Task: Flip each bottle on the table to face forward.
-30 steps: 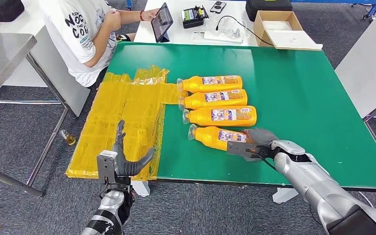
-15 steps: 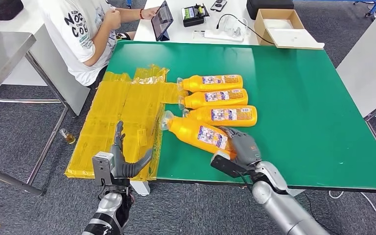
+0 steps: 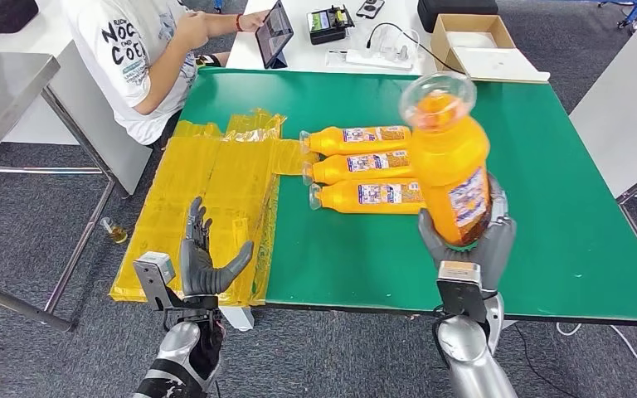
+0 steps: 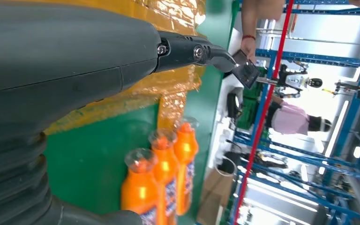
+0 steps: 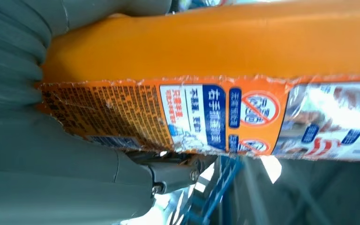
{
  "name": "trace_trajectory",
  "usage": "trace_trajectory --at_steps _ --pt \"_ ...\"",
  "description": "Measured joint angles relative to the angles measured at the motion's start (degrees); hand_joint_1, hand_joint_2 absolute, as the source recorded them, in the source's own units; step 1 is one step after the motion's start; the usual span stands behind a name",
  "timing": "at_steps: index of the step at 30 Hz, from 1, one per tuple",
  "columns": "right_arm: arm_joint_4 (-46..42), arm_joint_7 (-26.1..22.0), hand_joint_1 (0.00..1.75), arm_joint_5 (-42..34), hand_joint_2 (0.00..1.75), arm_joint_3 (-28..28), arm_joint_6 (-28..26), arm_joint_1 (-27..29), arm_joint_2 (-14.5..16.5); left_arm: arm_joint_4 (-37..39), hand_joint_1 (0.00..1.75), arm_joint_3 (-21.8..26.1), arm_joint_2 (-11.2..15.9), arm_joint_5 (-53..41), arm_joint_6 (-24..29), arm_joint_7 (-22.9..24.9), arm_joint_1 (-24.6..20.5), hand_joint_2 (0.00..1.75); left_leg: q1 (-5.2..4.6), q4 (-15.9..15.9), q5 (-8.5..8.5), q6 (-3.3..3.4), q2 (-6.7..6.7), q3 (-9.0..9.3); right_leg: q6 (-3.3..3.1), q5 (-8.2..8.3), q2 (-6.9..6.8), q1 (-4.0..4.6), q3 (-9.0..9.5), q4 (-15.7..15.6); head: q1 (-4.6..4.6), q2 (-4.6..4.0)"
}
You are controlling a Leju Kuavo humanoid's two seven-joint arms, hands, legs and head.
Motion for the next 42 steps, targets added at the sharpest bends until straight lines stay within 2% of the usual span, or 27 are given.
trace_trajectory --at_steps 3,8,12,15,20,34,42 --pt "-1.5 -1.0 1.75 -2.1 1.75 -1.7 0.2 1.2 1.1 -1.5 0.0 -0.2 0.2 3.2 -2.6 1.2 0.0 1.75 0.0 0.0 0.0 -0.01 0.0 0.0 0.0 0.0 0.0 0.0 -0.01 0.0 0.01 0.0" --pt "-1.1 -3.2 1.75 -5.1 1.75 -3.4 3.4 2.2 2.5 -2.8 0.0 -1.5 1.6 10.4 -13.4 5.5 -0.1 1.75 0.01 0.0 0.02 -0.01 0.02 -0.01 -0.01 0.01 0.01 0.01 -0.01 0.0 0.0 0.0" --pt "3.8 -4.9 1.75 -5.9 1.75 -3.0 7.5 2.2 4.2 -2.4 0.0 -3.0 3.3 13.2 -22.0 7.0 -1.1 1.75 0.04 0.0 0.03 -0.01 0.03 0.0 -0.01 0.01 0.01 0.03 -0.02 0.0 0.01 0.0" --pt "8.3 -5.2 1.75 -6.5 1.75 -1.1 9.2 2.3 5.7 -1.5 0.0 -4.1 4.1 13.9 -25.4 7.5 -1.9 1.75 0.04 0.0 0.03 -0.02 0.02 -0.02 -0.01 0.0 0.01 0.03 -0.05 0.0 0.01 0.0" --pt "12.5 -5.2 1.75 -7.0 1.75 0.8 9.3 2.3 7.2 -0.6 0.0 -5.1 4.9 13.9 -25.9 7.6 -2.6 1.75 0.04 0.0 0.03 -0.02 0.02 -0.06 -0.02 0.0 0.01 0.02 -0.07 0.0 0.01 0.0" --pt "17.1 -5.3 1.75 -6.6 1.75 2.4 10.8 1.9 8.1 0.1 0.0 -6.0 5.8 14.0 -27.0 7.9 -3.2 1.75 0.04 0.0 0.03 -0.02 0.02 -0.09 -0.01 0.0 0.01 0.03 -0.11 0.0 0.01 0.0" --pt "30.4 -5.3 1.75 -4.7 1.75 10.4 11.1 -2.6 11.8 2.1 0.0 -8.5 5.9 13.9 -28.9 8.3 -5.1 1.75 0.05 0.0 0.08 -0.06 0.03 -0.1 -0.02 0.01 0.01 0.03 -0.13 0.0 0.02 0.0"
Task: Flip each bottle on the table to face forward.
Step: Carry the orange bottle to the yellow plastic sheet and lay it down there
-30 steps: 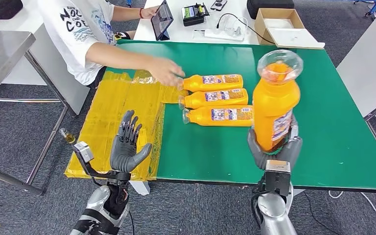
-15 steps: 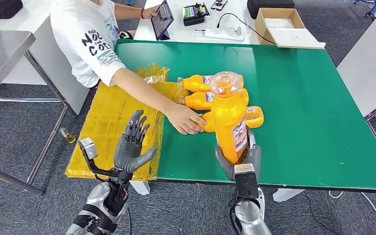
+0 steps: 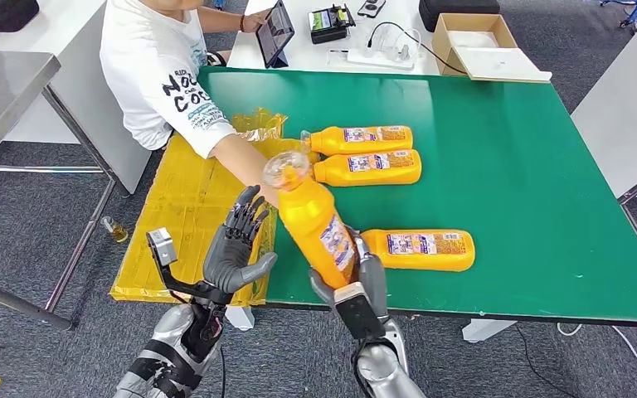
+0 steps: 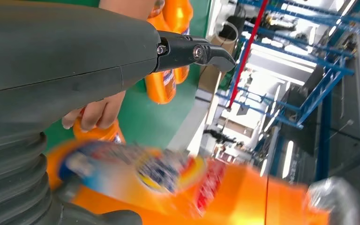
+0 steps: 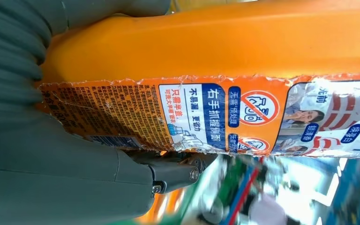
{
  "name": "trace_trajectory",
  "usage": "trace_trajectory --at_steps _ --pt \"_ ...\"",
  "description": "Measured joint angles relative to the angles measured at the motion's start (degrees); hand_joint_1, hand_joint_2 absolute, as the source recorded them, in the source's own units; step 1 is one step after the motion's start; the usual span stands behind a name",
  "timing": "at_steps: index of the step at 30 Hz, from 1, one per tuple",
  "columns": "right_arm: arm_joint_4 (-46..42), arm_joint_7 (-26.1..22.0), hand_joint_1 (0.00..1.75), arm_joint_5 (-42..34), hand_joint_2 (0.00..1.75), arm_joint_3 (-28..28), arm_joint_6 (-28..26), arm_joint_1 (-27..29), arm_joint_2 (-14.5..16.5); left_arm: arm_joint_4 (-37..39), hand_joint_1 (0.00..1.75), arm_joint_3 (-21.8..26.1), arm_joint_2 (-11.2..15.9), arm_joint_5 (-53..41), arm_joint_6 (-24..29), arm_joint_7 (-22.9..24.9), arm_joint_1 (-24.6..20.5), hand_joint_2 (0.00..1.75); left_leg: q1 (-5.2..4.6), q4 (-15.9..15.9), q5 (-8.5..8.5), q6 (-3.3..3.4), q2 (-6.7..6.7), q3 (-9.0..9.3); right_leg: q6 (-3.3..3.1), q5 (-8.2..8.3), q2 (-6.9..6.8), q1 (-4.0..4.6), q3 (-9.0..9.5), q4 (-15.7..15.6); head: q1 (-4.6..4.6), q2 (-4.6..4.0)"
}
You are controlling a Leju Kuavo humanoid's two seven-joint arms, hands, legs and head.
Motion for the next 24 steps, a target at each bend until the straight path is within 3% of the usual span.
trace_trajectory --at_steps 11,24 --pt "17.8 0.1 1.75 2.5 1.75 5.7 0.0 -6.6 4.7 4.1 0.0 -2.9 0.5 2.7 -4.2 0.7 -2.3 1.75 -0.01 0.0 0.0 0.0 -0.01 -0.01 0.0 0.0 0.0 -0.01 -0.02 0.0 0.0 0.0" --pt "24.0 0.5 1.75 3.4 1.75 6.0 -0.9 -9.1 5.6 6.6 0.0 -4.1 1.5 3.0 -5.5 0.1 -3.0 1.75 -0.01 0.0 0.0 0.0 -0.01 -0.01 0.0 0.0 0.01 -0.01 -0.03 0.0 0.01 0.0"
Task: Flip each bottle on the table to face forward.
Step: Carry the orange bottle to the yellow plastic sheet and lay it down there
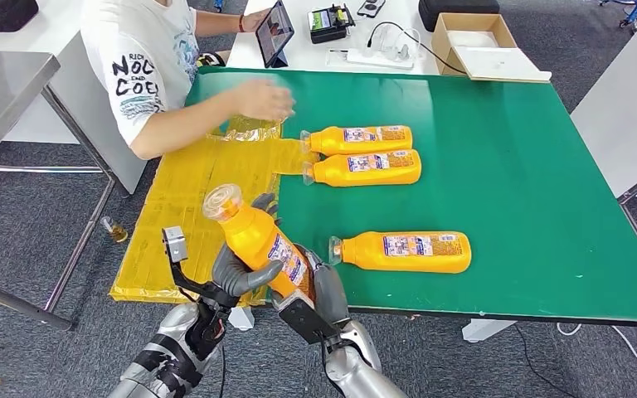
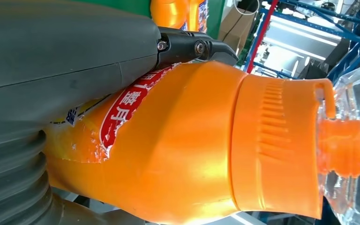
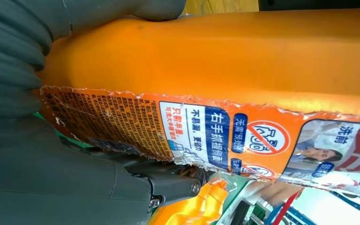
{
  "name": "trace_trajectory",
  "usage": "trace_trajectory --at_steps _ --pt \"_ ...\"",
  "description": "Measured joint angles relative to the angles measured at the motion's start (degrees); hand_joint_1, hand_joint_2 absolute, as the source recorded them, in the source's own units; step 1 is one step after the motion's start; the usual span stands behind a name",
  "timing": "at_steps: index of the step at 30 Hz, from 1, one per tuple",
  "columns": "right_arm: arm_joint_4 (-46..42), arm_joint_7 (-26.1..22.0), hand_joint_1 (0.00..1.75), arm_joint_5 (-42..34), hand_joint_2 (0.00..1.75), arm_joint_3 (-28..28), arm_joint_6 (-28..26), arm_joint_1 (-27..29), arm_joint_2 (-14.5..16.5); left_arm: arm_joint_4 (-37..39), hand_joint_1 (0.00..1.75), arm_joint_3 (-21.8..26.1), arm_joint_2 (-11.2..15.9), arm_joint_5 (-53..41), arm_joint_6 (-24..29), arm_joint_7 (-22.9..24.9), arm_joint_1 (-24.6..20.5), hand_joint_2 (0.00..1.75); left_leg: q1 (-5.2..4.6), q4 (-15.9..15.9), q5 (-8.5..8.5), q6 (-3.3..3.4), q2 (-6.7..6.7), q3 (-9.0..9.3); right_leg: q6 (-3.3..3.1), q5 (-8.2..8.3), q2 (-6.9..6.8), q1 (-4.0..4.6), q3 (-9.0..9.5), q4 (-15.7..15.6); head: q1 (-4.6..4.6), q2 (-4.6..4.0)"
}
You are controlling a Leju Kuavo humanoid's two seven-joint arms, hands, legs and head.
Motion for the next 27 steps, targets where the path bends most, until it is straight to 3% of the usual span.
trace_trajectory --at_steps 1,4,5,25,26,27 --pt "0.2 0.1 1.75 0.2 1.75 0.0 -0.1 -0.1 0.0 0.2 0.1 -0.1 0.0 -0.3 0.0 -0.1 -0.1 1.75 0.0 0.0 0.0 0.0 0.0 0.0 0.0 0.0 0.0 0.0 0.0 0.0 0.0 0.0" --pt "0.7 0.2 1.75 0.5 1.75 0.0 -0.4 -0.5 0.1 0.8 1.39 -0.4 0.2 -1.5 0.3 -0.6 -0.6 1.75 0.0 0.0 0.0 0.0 0.0 0.0 0.0 0.0 0.0 0.0 0.0 0.0 -0.01 0.0" --pt "0.9 0.3 1.75 0.6 1.75 0.0 -0.6 -0.6 0.1 1.0 1.73 -0.5 0.2 -1.9 0.5 -0.8 -0.8 1.75 0.0 0.0 0.0 0.0 0.0 0.0 0.0 0.0 0.0 0.0 0.0 0.0 0.0 0.0" --pt "2.3 1.0 1.75 1.6 1.75 0.0 -1.0 -1.4 0.5 3.1 1.75 -1.4 0.8 -2.5 -0.9 -1.8 -2.0 1.75 0.0 0.0 0.0 0.0 0.0 0.0 0.0 0.0 0.0 0.0 0.0 0.0 0.0 0.0" --pt "2.4 1.0 1.73 1.6 1.75 0.0 -1.1 -1.4 0.5 3.2 1.75 -1.4 0.8 -2.4 -1.0 -1.8 -2.0 1.75 0.0 0.0 0.0 0.0 0.0 0.0 0.0 0.0 0.0 0.0 0.0 0.0 0.01 0.0" --pt "2.4 1.1 1.58 1.6 1.75 0.0 -1.2 -1.4 0.5 3.3 1.75 -1.4 0.8 -2.3 -1.1 -1.8 -2.0 1.75 0.0 0.0 0.0 0.0 0.0 0.0 0.0 0.0 0.0 0.0 0.0 0.0 0.01 0.0"
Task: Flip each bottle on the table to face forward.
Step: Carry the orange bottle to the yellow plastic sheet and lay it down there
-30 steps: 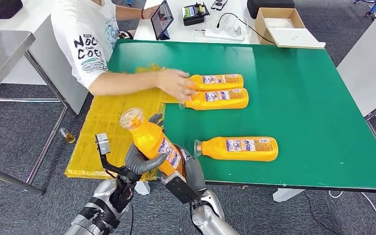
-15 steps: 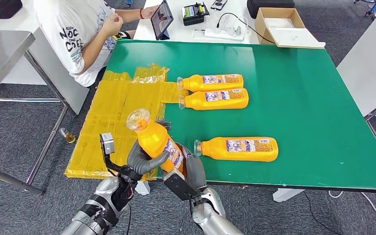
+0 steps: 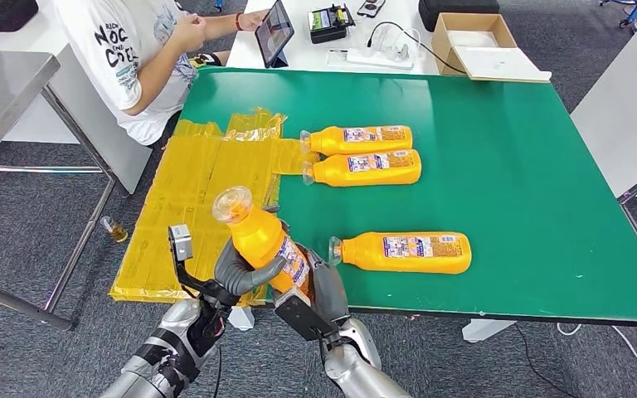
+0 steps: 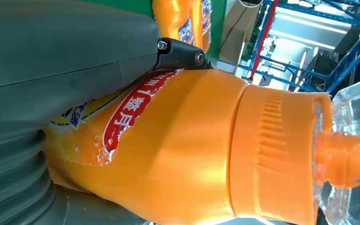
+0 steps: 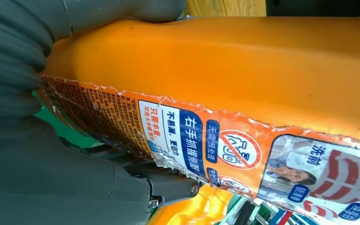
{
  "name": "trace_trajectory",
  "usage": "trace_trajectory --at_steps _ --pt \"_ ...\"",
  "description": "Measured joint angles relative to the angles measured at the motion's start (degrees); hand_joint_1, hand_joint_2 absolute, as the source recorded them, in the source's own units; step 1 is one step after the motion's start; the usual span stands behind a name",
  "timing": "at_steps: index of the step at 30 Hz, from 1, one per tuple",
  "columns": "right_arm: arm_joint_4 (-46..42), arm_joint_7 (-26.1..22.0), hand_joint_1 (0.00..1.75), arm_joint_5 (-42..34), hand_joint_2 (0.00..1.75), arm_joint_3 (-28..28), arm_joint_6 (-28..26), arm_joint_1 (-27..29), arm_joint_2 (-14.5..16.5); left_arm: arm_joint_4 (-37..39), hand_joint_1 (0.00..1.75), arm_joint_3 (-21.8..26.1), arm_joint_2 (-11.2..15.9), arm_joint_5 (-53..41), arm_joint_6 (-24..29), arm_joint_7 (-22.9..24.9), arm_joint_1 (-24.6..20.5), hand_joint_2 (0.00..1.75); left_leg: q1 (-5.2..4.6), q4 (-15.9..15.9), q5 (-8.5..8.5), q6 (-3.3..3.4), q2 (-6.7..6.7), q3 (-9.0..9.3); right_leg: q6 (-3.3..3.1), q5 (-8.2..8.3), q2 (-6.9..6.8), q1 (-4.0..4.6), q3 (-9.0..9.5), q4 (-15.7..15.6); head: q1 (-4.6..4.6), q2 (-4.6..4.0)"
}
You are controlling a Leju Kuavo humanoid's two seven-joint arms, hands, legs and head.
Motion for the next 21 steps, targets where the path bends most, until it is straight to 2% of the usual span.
trace_trajectory --at_steps 3,4,6,8,11,15,21 --pt "0.1 0.0 0.31 0.1 1.75 0.0 -0.2 -0.1 0.0 0.1 1.75 0.0 0.0 0.1 -0.1 0.0 0.0 1.75 0.0 0.0 0.0 0.0 0.0 0.0 0.0 0.0 0.0 0.0 0.0 0.0 -0.01 0.0" --pt "0.2 0.1 0.02 0.1 1.75 0.0 -0.4 -0.1 0.0 0.1 1.75 0.0 0.0 0.2 0.1 0.0 0.0 1.75 0.0 0.0 0.0 0.0 0.0 0.0 0.0 0.0 0.0 0.0 0.0 0.0 -0.01 0.0" --pt "0.2 0.2 0.0 0.0 0.87 0.0 -1.4 -0.2 0.1 0.1 1.75 0.0 0.0 -0.7 1.9 -0.1 -0.1 1.75 0.0 0.0 0.0 0.0 0.0 0.0 0.0 0.0 0.0 0.0 0.0 0.0 -0.01 0.0" --pt "0.2 0.1 0.0 -0.8 0.0 -0.1 -2.7 -0.2 0.1 -0.1 1.75 0.0 0.0 -2.8 6.2 -0.3 -0.1 1.75 0.0 0.0 0.0 0.0 0.01 0.0 0.0 0.0 0.0 0.0 0.0 0.0 -0.01 0.0" --pt "-0.7 -0.6 0.0 -3.4 0.0 -1.1 -3.6 0.0 0.0 -1.4 1.75 0.9 -0.2 -5.0 14.0 -0.4 -0.1 1.75 0.0 0.0 0.01 0.0 0.02 0.0 0.0 0.01 0.0 0.0 -0.01 0.0 -0.01 0.0" --pt "-6.0 -1.1 0.0 -6.4 0.0 -2.9 -1.9 1.0 -0.5 -4.7 1.75 4.7 -0.9 -6.6 23.3 -0.6 -0.3 1.75 0.0 0.0 0.02 -0.01 0.01 0.01 0.0 0.02 0.0 0.0 -0.02 0.0 0.0 0.0" --pt "-16.3 0.0 0.0 -7.8 0.0 -4.1 0.3 3.2 -1.8 -8.2 1.75 10.1 -2.0 -10.0 34.0 -3.1 -1.6 1.75 0.0 0.0 0.02 -0.02 0.01 0.0 0.0 0.02 0.0 0.0 -0.01 0.0 0.0 0.0"
